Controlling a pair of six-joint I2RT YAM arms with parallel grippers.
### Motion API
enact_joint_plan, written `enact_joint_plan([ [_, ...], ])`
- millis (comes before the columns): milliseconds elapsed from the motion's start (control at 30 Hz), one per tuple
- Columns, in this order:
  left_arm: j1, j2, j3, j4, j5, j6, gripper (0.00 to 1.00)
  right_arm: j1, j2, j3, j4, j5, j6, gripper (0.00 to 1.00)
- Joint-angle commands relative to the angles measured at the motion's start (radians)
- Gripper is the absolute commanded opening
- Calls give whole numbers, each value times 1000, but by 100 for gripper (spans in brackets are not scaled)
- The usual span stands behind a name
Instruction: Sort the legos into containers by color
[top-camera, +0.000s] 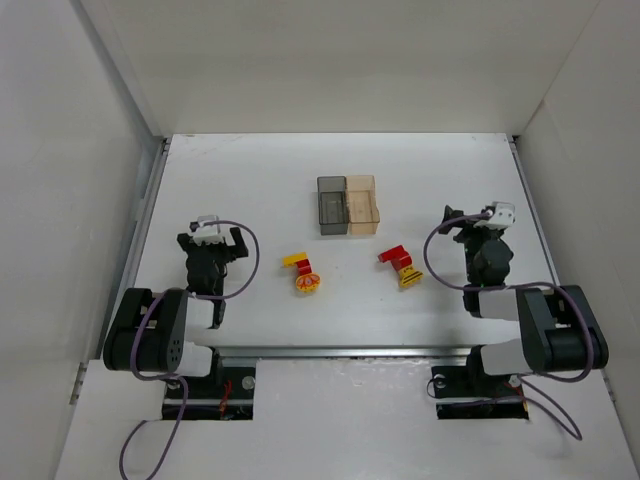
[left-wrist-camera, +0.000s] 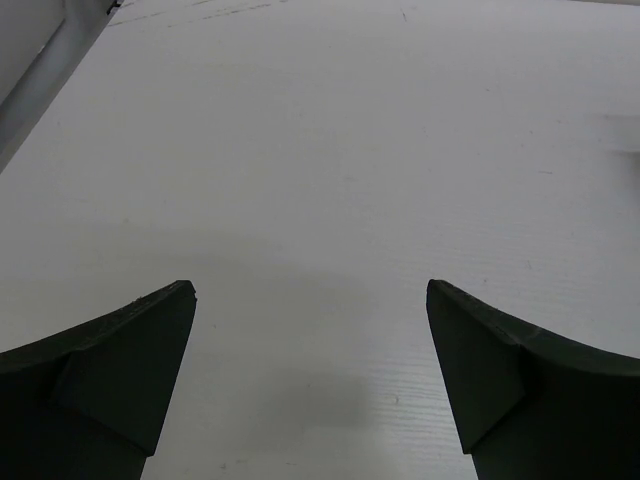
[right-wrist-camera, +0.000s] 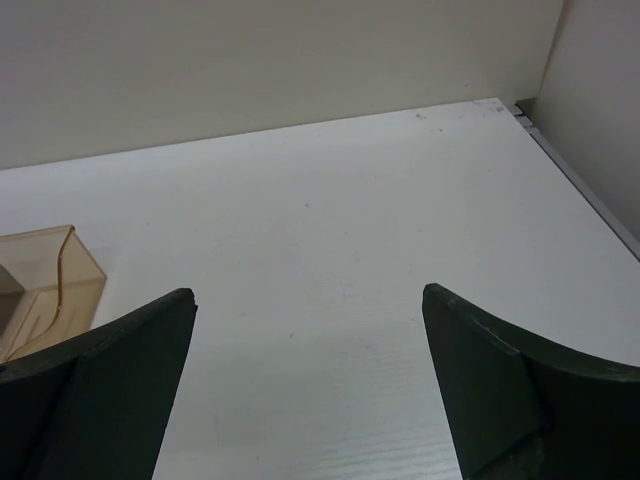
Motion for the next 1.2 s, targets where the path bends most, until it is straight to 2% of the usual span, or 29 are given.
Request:
enact_joint_plan([
  [0, -8, -15, 14, 224, 21, 28, 100, 10, -128, 69, -97, -51, -12, 100],
  [67, -9, -15, -7, 245, 12, 28, 100, 10, -208, 103, -264, -51, -24, 100],
  [100, -9, -15, -30, 352, 12, 28, 100, 10, -248, 165, -329, -68, -39, 100],
  [133, -9, -32, -50, 368, -7, 28, 100, 10, -330, 193, -375, -85, -99, 100],
  [200, -9, -214, -100, 321, 68, 57, 100, 45, -410, 258, -498, -140, -194, 100],
  [233, -19, -296, -101, 213, 100, 89, 100, 59, -443, 354, -559, -140, -242, 100],
  [267, -19, -470, -87, 130, 237, 206, 100, 77, -483, 421, -740, -125, -336, 100],
  [300, -19, -548, 21, -8, 352, 358, 100, 117, -483, 498, -845, -52, -381, 100],
  [333, -19, -608, 113, -418, 458, 526, 100, 143, -483, 652, -945, 11, -420, 100],
  [367, -31, -651, 214, -601, 543, 765, 100, 174, -436, 725, -1107, 101, -481, 100],
  [400, -32, -652, 306, -724, 544, 793, 100, 209, -408, 790, -1171, 208, -527, 100],
  [433, -41, -643, 467, -810, 544, 805, 100, 308, -377, 848, -1217, 475, -584, 100],
  [467, -41, -630, 541, -942, 527, 818, 100, 358, -348, 917, -1218, 625, -646, 100],
  [500, -50, -586, 618, -1009, 527, 853, 100, 390, -284, 945, -1218, 728, -782, 100],
  [533, -50, -558, 766, -1070, 515, 853, 100, 406, -255, 973, -1218, 822, -809, 100],
  [567, -50, -526, 840, -1192, 515, 853, 100, 406, -227, 1038, -1218, 850, -782, 100],
  [600, -50, -494, 910, -1246, 515, 821, 100, 406, -189, 1074, -1218, 880, -553, 100],
  [633, -50, -428, 972, -1293, 503, 719, 100, 406, -188, 1101, -1236, 930, -394, 100],
  [667, -50, -399, 1070, -1336, 502, 657, 100, 397, -188, 1121, -1314, 871, -259, 100],
  [733, -50, -336, 1132, -1449, 539, 568, 100, 340, -199, 1187, -1631, 376, -172, 100],
  [767, -59, -325, 1160, -1487, 573, 568, 100, 302, -199, 1188, -1683, 68, -149, 100],
  [800, -59, -325, 1160, -1539, 605, 577, 100, 301, -190, 1175, -1723, 21, -111, 100],
  [867, -59, -340, 1144, -1531, 637, 536, 100, 301, -155, 1122, -1826, -19, 9, 100],
  [900, -59, -351, 1105, -1514, 637, 472, 100, 301, -146, 1087, -1851, -37, 32, 97],
  [967, -59, -385, 1062, -1468, 637, 457, 100, 315, -133, 970, -1877, -37, 101, 93],
  [1033, -59, -398, 1007, -1427, 637, 468, 100, 347, -118, 903, -1899, -59, 123, 89],
  [1167, -59, -386, 987, -1417, 610, 448, 100, 404, -93, 847, -1917, -28, 160, 89],
])
